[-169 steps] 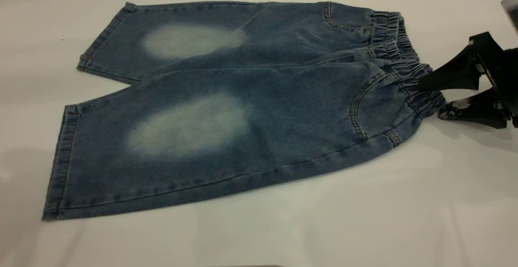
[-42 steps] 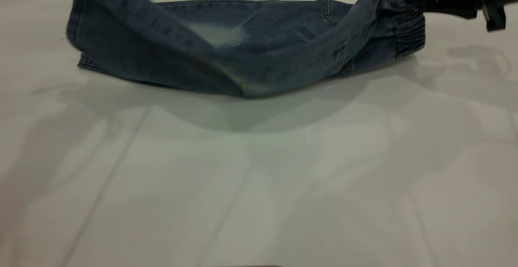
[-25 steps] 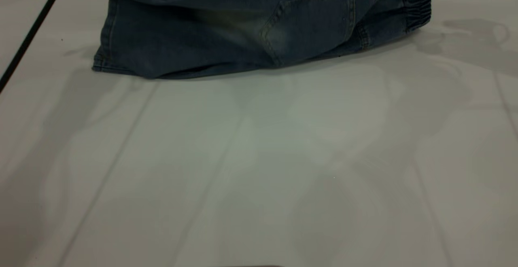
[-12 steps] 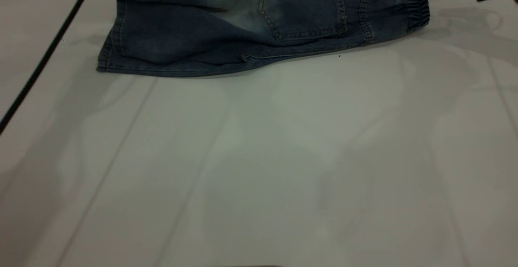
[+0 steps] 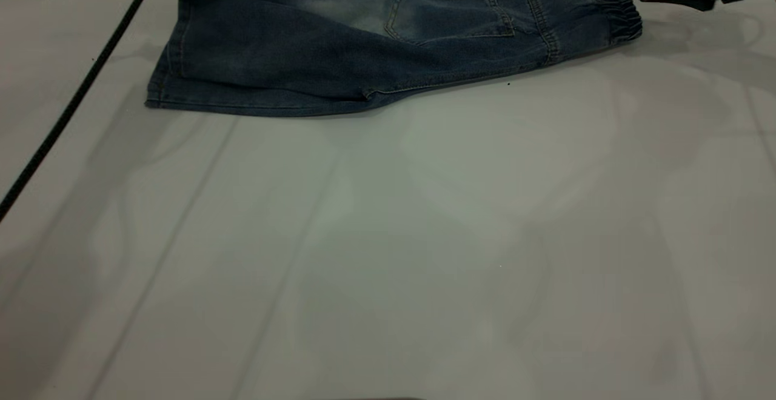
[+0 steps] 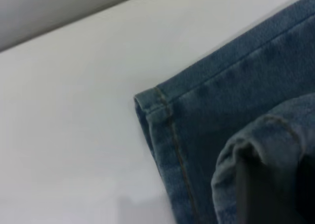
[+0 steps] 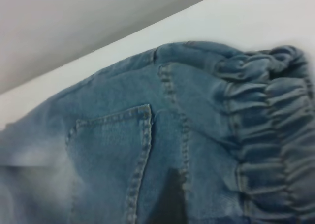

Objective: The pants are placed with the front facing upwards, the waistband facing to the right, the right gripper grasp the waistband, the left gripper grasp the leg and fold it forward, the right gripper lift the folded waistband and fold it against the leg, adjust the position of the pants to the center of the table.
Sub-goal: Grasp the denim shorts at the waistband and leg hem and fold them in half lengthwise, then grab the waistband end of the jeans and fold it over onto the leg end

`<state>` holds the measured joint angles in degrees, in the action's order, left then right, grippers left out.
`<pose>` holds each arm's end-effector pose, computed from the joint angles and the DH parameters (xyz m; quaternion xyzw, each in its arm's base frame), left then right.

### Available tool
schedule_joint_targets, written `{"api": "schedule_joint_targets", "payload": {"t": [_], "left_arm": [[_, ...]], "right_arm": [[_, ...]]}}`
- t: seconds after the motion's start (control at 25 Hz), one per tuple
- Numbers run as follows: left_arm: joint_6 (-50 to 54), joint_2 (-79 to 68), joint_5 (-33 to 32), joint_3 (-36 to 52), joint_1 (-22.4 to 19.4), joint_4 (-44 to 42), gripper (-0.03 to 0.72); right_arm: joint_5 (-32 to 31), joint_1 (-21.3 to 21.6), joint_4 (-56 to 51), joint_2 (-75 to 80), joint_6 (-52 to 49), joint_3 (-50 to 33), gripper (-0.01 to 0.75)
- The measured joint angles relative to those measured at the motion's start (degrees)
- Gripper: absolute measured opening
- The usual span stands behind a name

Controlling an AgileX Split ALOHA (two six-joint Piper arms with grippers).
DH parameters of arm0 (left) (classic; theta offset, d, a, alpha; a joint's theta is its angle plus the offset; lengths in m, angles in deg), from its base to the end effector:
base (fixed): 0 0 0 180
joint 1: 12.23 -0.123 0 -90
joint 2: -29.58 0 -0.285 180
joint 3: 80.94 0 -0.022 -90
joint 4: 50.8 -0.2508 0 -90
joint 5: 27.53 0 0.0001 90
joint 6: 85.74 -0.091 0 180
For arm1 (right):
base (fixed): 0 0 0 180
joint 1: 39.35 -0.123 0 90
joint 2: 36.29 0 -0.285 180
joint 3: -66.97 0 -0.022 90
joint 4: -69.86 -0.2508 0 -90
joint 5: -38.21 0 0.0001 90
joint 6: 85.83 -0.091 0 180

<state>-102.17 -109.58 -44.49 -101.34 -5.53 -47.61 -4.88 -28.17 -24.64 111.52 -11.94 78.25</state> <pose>0.5059 -0.0609 0.1428 0.1645 0.9114 0.0145 0.3769 0.4819 -0.0320 0.0631 0.1033 0.8578 0.3694 0.3420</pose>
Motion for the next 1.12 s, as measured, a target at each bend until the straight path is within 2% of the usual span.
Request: {"api": "schedule_joint_targets", "payload": {"t": [0.2,0.32,0.4,0.52,0.6,0.76,0.96,1.12], "left_arm": [[-1.07,-0.06,-1.73,-2.09,0.00,-2.81,0.435],[0.47,-0.06,-8.70,-5.83,0.00,-3.80,0.546],[2.45,-0.06,-14.53,-7.78,0.00,-3.80,0.582],[3.82,-0.06,-21.20,-9.30,0.18,-3.85,0.589],[4.13,-0.06,-23.13,-9.52,0.28,-3.85,0.585],[4.38,-0.06,-24.86,-9.71,0.61,-3.85,0.581],[4.38,-0.06,-25.66,-9.76,1.39,-3.85,0.580],[4.38,-0.06,-25.72,-9.76,2.54,-3.80,0.580]], "right_arm": [[-3.33,1.76,7.31,0.00,-9.07,0.06,0.676],[-5.68,1.93,13.96,0.00,-14.63,0.06,0.673],[-7.57,1.67,17.05,0.00,-17.14,0.06,0.657],[-8.00,0.44,19.21,0.00,-18.76,0.11,0.639],[-6.59,-0.72,19.58,0.00,-18.75,0.11,0.638],[-2.02,-1.34,19.10,0.87,-18.97,0.18,0.634],[-1.04,-1.10,13.96,2.47,-17.87,0.66,0.627],[-2.75,-1.04,4.40,4.93,-12.17,1.04,0.617]]}}
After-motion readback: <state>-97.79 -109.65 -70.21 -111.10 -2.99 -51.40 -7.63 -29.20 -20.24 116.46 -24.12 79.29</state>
